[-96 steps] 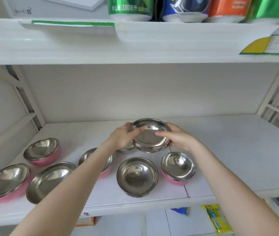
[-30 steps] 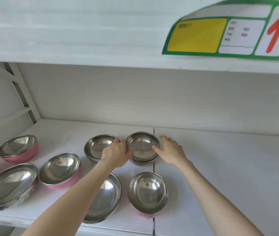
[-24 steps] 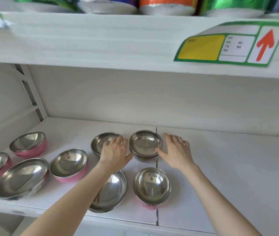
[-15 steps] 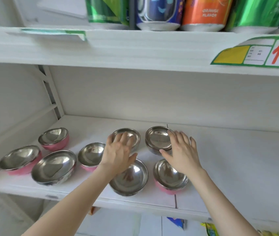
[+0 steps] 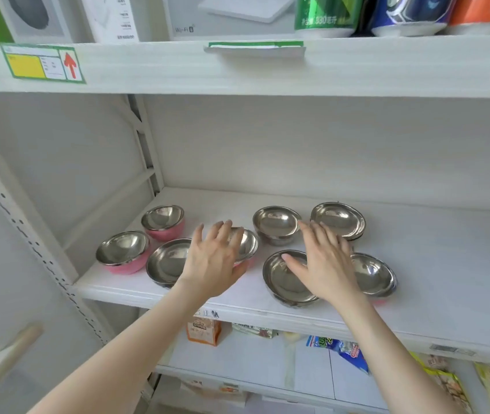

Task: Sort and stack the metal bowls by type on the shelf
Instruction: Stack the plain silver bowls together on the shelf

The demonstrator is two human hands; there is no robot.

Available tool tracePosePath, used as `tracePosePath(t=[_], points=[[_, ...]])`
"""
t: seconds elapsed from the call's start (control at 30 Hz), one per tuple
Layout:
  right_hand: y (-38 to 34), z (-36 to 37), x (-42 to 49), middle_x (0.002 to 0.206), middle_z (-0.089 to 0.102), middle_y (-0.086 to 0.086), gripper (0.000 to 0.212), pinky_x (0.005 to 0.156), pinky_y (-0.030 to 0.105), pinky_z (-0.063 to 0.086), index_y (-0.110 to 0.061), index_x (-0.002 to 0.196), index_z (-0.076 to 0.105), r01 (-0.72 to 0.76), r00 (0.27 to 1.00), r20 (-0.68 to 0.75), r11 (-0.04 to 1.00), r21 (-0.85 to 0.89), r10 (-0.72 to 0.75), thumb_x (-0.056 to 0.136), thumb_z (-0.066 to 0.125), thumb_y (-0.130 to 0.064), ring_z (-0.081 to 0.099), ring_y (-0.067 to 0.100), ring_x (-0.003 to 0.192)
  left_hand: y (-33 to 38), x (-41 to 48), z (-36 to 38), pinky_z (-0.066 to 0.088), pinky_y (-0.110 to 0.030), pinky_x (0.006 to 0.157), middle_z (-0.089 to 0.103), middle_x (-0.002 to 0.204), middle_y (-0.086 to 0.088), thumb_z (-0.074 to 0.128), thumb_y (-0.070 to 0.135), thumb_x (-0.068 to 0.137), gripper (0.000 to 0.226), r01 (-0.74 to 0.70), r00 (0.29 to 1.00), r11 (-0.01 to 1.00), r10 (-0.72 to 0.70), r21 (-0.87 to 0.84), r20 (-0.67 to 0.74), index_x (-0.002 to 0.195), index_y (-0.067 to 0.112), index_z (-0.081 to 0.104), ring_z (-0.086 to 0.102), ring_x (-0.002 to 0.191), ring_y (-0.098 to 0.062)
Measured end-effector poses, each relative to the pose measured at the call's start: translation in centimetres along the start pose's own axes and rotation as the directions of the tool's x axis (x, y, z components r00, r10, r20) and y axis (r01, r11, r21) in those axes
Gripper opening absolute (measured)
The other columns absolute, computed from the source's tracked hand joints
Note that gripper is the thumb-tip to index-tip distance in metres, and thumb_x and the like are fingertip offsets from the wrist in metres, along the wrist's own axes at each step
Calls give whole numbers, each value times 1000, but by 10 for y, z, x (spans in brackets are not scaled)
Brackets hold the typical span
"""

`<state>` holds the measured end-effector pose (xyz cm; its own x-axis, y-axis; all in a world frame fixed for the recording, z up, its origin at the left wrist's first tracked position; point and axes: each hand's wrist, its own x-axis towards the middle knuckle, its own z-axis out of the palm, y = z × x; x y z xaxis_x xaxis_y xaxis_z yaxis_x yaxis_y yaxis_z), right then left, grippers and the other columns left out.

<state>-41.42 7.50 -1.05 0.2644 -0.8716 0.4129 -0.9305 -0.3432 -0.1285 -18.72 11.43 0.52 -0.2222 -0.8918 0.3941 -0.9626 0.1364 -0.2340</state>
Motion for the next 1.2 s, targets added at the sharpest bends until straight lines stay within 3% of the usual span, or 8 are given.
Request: tracePosePath(t=[0.17,0.43,0.57,0.67,0.8,0.93,1.03,1.2], points=[[-32,10,26,148,43,8,75,109,50,30,-18,145,32,48,999,2,998,31,-49,86,41,-63,33,27,140,-34,5,9,31,-51,108,46,144,-12,45,55,88,66,45,998,999,-46,26,30,141,15,42,43,131,-30],[-106,47,73,149,44,10,74,112,48,26,-17,145,35,145,989,28,985,96,-148,86,46,-60,34,28,139,-107,-22,30,47,-49,89,64,119,-14,65,49,76,61,171,984,985,-171,13,42,121,9,62,61,108,-33],[-144,67,75,150,42,8,76,112,47,27,-19,146,34,141,987,66,983,114,-149,86,41,-64,34,25,140,-142,-43,44,50,-49,84,65,117,-13,58,51,80,54,206,976,979,-205,8,78,117,12,63,62,103,-34],[-168,83,63,148,44,5,76,109,46,28,-20,146,33,88,990,102,988,127,-101,86,34,-66,37,25,137,-163,-57,55,50,-45,75,65,108,-11,44,55,85,57,206,973,978,-202,-24,111,121,15,62,61,94,-34],[-195,98,32,129,58,4,66,96,43,42,-18,139,44,-22,998,63,989,145,13,88,41,-59,52,25,122,-176,-76,76,51,-39,60,62,96,-8,52,55,84,57,207,968,973,-190,-97,165,124,14,59,59,83,-30],[-209,111,3,107,63,5,53,78,38,47,-12,124,57,-158,987,-7,970,185,162,86,56,-50,60,27,100,-179,-88,102,52,-33,69,55,124,-6,40,60,90,69,265,941,931,-193,-251,278,141,14,40,57,108,-24],[-215,119,-3,109,61,5,54,80,35,47,-11,123,54,-280,959,86,946,165,270,89,51,-53,57,25,103,-181,-87,115,51,-35,79,44,145,-4,37,60,92,73,331,916,861,-195,-386,350,149,16,23,54,120,-23],[-216,133,10,117,63,6,57,90,38,46,-13,128,46,-444,884,307,841,309,354,90,49,-55,56,27,113,-185,-74,123,50,-42,87,65,116,-9,43,61,89,77,404,883,733,-156,-547,443,147,14,23,61,108,-27]])
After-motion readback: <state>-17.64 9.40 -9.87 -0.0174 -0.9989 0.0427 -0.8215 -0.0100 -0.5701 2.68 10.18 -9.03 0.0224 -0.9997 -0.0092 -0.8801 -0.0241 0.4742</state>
